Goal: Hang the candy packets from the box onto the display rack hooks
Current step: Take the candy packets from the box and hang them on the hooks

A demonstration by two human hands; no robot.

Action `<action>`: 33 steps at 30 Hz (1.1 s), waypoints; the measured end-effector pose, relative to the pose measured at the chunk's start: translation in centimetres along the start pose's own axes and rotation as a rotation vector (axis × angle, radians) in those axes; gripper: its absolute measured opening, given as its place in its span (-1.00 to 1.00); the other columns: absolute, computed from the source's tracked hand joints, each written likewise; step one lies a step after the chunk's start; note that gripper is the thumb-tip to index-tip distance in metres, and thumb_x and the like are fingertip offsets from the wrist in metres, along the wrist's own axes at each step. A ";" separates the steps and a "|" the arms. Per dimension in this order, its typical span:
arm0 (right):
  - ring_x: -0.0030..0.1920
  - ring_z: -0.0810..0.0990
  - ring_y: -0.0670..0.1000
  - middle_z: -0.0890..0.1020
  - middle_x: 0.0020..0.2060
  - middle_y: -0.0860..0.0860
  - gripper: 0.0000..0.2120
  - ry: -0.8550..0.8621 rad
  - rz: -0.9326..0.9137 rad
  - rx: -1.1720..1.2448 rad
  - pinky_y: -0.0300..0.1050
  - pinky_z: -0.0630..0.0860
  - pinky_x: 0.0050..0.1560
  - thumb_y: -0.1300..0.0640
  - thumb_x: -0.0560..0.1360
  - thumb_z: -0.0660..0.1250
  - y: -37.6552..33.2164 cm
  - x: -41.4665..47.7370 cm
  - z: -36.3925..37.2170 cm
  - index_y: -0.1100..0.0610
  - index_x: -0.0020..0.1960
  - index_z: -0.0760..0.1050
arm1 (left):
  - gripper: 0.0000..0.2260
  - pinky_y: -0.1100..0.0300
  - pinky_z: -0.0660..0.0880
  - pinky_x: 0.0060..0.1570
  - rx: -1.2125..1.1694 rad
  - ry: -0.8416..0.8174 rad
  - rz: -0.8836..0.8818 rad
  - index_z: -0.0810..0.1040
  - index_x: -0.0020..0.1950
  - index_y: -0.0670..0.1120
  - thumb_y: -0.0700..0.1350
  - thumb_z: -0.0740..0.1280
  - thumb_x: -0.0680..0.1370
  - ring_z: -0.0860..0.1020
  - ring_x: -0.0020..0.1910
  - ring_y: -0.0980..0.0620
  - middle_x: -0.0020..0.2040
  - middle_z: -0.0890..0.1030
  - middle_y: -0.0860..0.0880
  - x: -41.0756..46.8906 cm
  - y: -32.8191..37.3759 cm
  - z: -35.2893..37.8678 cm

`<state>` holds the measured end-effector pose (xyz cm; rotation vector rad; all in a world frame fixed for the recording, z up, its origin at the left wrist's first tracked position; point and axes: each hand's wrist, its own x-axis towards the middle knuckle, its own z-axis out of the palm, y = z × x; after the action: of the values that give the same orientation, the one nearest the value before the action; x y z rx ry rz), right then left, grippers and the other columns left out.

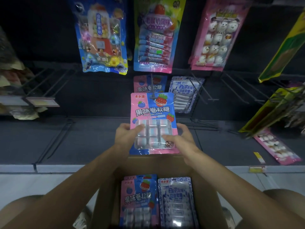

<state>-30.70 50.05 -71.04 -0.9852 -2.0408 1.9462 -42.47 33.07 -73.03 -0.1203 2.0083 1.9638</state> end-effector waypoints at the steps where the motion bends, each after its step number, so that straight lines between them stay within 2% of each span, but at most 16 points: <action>1: 0.03 0.72 0.01 0.72 0.07 -0.02 -0.44 0.002 -0.007 -0.002 0.05 0.67 0.12 0.26 0.47 0.59 0.0 0.1 -0.1 -0.02 0.35 0.45 | -0.72 -0.02 0.64 0.06 0.026 0.008 0.030 0.54 0.02 -0.14 -0.09 0.59 0.50 0.67 -0.02 -0.08 0.01 0.69 -0.10 0.0 -0.3 0.2; 3: 0.01 0.73 0.02 0.73 0.04 -0.03 -0.46 0.021 -0.012 -0.012 0.04 0.67 0.11 0.28 0.46 0.59 0.3 0.5 -0.3 -0.01 0.34 0.50 | -0.77 0.00 0.62 0.07 0.109 -0.007 0.075 0.54 0.06 -0.07 -0.06 0.54 0.54 0.68 -0.01 0.00 -0.02 0.67 0.04 -0.2 -1.1 0.4; 6: 0.02 0.73 0.02 0.73 0.03 -0.04 -0.48 0.057 -0.046 -0.062 -0.02 0.64 0.06 0.27 0.45 0.60 1.1 1.4 -0.3 -0.06 0.29 0.52 | -0.74 0.11 0.56 0.02 0.189 -0.040 0.104 0.58 0.19 -0.01 -0.06 0.53 0.55 0.64 -0.06 0.16 -0.01 0.66 0.17 0.0 -2.0 0.3; 9: 0.08 0.71 0.04 0.72 0.08 -0.04 -0.47 0.088 -0.065 -0.086 0.03 0.61 0.17 0.24 0.43 0.62 1.6 2.6 0.1 -0.10 0.27 0.51 | -0.74 0.11 0.64 -0.03 0.256 -0.073 0.118 0.65 0.24 0.01 -0.10 0.51 0.55 0.72 -0.05 0.06 0.00 0.73 0.14 0.6 -2.1 0.1; 11: 0.10 0.69 0.03 0.70 0.12 -0.05 -0.45 0.105 -0.068 -0.087 0.05 0.60 0.21 0.22 0.43 0.62 1.7 3.2 0.7 -0.08 0.33 0.51 | -0.73 0.03 0.69 0.00 0.280 -0.094 0.121 0.67 0.24 0.04 -0.11 0.50 0.54 0.74 -0.04 0.00 -0.01 0.76 0.12 0.9 -1.8 -0.1; 14: 0.12 0.69 0.05 0.69 0.15 -0.07 -0.44 0.118 -0.069 -0.091 0.12 0.60 0.27 0.18 0.44 0.61 2.3 4.2 1.8 -0.09 0.35 0.51 | -0.72 -0.06 0.70 0.03 0.301 -0.108 0.136 0.66 0.26 0.07 -0.10 0.48 0.55 0.75 -0.07 0.00 -0.02 0.77 0.11 1.8 -1.3 -0.5; 18: 0.11 0.69 0.06 0.70 0.10 -0.07 -0.51 0.140 -0.072 -0.084 0.10 0.62 0.23 0.21 0.46 0.56 2.7 5.7 2.9 -0.10 0.29 0.50 | -0.72 0.11 0.69 -0.07 0.315 -0.129 0.125 0.65 0.25 0.08 -0.12 0.48 0.56 0.75 -0.11 0.03 -0.01 0.77 0.03 3.3 -0.6 -0.8; 22: 0.17 0.68 0.08 0.69 0.17 -0.03 -0.42 0.183 -0.060 -0.139 0.10 0.60 0.28 0.13 0.44 0.60 2.4 8.4 3.8 -0.04 0.40 0.50 | -0.55 -0.05 0.65 0.16 0.362 -0.135 0.109 0.67 0.26 0.07 0.00 0.43 0.36 0.73 -0.01 -0.03 0.01 0.76 0.05 5.3 0.3 -0.4; 25: 0.12 0.68 0.08 0.71 0.08 -0.06 -0.47 0.197 -0.045 -0.186 0.05 0.60 0.23 0.12 0.44 0.57 2.6 10.6 4.3 -0.04 0.36 0.51 | -0.50 -0.06 0.62 0.22 0.353 -0.134 0.084 0.68 0.22 0.03 0.00 0.40 0.27 0.72 0.05 -0.04 0.04 0.75 0.03 7.7 0.1 0.5; 29: 0.03 0.67 0.13 0.64 -0.10 -0.04 -0.62 0.230 -0.023 -0.257 -0.08 0.49 -0.02 0.22 0.48 0.52 3.6 12.6 4.8 0.00 0.18 0.43 | -0.51 -0.08 0.66 0.13 0.325 -0.124 0.033 0.61 0.23 -0.01 -0.01 0.41 0.29 0.71 0.03 -0.05 0.07 0.73 -0.01 9.5 -1.3 1.5; 30: 0.01 0.66 0.13 0.63 -0.11 -0.03 -0.63 0.234 -0.021 -0.266 -0.09 0.47 -0.04 0.22 0.49 0.51 3.9 13.1 4.9 0.02 0.17 0.42 | -0.53 -0.04 0.68 0.06 0.309 -0.121 0.036 0.60 0.23 -0.03 -0.03 0.44 0.32 0.70 0.03 -0.04 0.09 0.72 -0.03 9.7 -1.6 1.7; 32: -0.04 0.62 0.11 0.61 -0.13 -0.05 -0.65 0.234 -0.023 -0.273 -0.09 0.44 -0.06 0.21 0.51 0.49 4.0 13.9 5.1 0.06 0.20 0.43 | -0.64 0.17 0.68 -0.18 0.293 -0.115 0.029 0.56 0.23 -0.03 -0.13 0.48 0.45 0.68 0.00 -0.01 0.13 0.69 -0.05 10.6 -2.1 2.2; 33: -0.05 0.60 0.10 0.60 -0.12 -0.05 -0.66 0.229 -0.023 -0.271 -0.10 0.42 -0.06 0.20 0.51 0.48 4.0 14.3 5.3 0.09 0.21 0.43 | -0.67 0.18 0.67 -0.20 0.283 -0.117 0.034 0.54 0.21 0.01 -0.15 0.48 0.48 0.68 0.00 -0.01 0.14 0.69 -0.06 11.1 -2.4 2.4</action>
<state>-43.12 53.24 -80.10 -1.1720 -2.2051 1.4911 -51.86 37.19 -78.50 0.0940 2.1955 1.6430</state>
